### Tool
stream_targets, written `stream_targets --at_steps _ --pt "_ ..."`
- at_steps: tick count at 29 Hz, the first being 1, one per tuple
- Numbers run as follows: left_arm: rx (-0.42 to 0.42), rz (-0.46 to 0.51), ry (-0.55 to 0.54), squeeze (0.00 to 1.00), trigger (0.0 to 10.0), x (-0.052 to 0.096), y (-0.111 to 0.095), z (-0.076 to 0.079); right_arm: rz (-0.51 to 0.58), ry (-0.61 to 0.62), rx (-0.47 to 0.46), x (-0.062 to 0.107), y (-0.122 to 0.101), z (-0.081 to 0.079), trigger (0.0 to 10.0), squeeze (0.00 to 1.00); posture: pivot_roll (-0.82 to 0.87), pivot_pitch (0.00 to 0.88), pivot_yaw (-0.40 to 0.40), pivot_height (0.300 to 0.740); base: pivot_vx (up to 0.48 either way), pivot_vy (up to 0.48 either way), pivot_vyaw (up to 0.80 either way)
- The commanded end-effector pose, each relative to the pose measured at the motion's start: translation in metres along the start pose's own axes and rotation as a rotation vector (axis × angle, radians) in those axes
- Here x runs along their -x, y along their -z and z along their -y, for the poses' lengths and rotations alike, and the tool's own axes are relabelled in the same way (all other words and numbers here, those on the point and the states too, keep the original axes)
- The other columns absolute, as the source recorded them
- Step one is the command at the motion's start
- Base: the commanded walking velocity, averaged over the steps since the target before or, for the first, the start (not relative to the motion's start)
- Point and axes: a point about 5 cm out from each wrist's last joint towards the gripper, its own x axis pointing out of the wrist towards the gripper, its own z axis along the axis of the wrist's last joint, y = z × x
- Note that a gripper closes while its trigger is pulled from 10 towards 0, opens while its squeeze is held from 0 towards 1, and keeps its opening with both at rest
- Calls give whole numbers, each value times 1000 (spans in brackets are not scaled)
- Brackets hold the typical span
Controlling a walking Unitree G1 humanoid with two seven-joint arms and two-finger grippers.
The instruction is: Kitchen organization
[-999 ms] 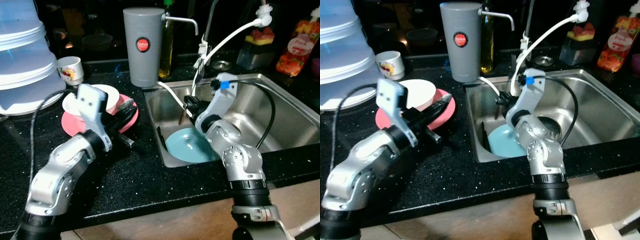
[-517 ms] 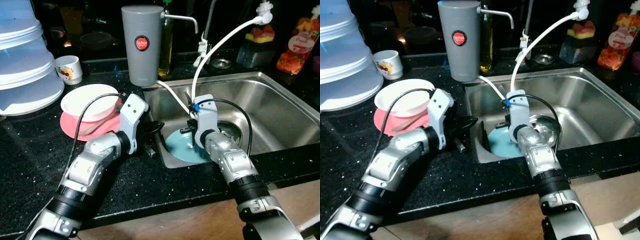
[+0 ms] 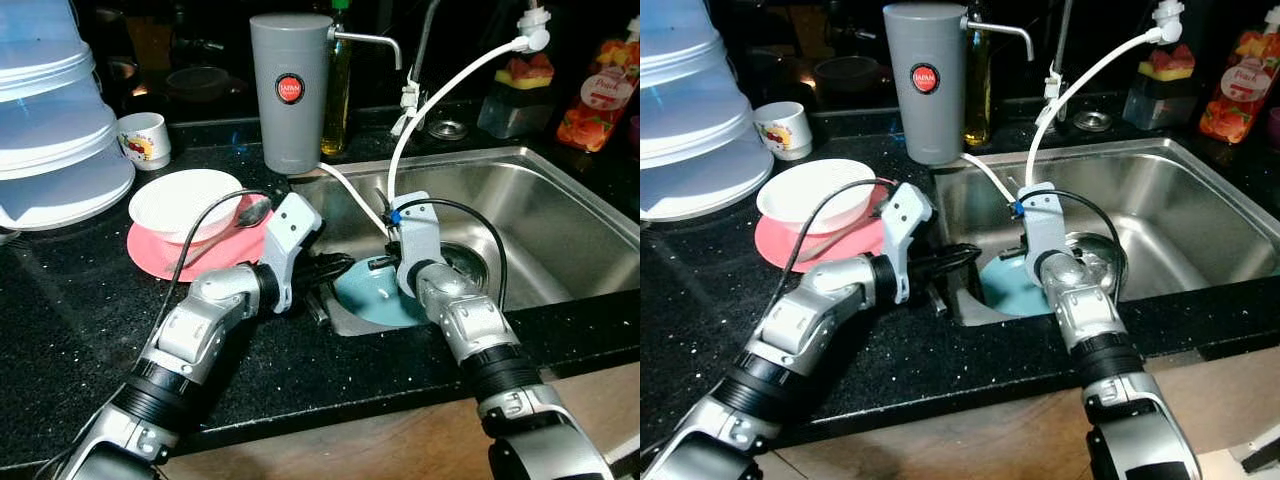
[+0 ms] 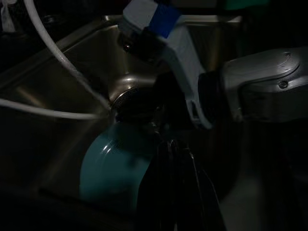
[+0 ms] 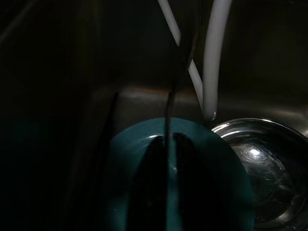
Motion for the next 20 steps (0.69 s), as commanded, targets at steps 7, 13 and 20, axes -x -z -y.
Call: stream_targets --at_steps 7,13,20 --pt "-91 3 -86 0 10000 4 -11 -16 -82 84 -6 1 20 11 10000 0 38 59 68 740 0 0 0" --pt "-154 54 -237 0 10000 11 -29 -31 -1 104 -68 1 8 13 10000 0 38 59 72 740 0 0 0" --pt "-432 0 -591 1000 10000 57 -65 -67 168 64 -204 8 -19 9 10000 0 49 60 69 740 0 0 0"
